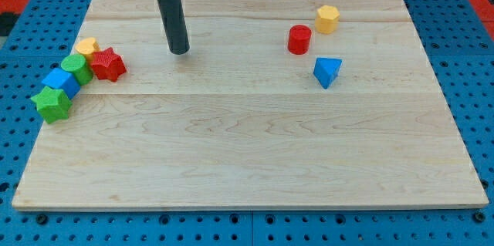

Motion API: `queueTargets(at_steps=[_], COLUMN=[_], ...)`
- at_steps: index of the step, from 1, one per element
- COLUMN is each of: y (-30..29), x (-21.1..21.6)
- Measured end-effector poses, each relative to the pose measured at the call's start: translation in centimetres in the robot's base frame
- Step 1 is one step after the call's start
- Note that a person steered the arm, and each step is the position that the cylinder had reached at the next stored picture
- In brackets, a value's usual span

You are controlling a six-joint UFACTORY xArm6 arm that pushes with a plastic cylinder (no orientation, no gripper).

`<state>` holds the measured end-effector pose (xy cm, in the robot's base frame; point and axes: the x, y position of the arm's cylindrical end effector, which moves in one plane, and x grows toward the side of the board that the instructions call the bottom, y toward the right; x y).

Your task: Point your arm towards the red circle

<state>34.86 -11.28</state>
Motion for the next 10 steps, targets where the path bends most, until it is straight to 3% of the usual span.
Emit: queueTargets(at_steps=[2, 5, 10], y=[0.9, 6.8, 18.8], x=[0.0, 3.0, 2.1])
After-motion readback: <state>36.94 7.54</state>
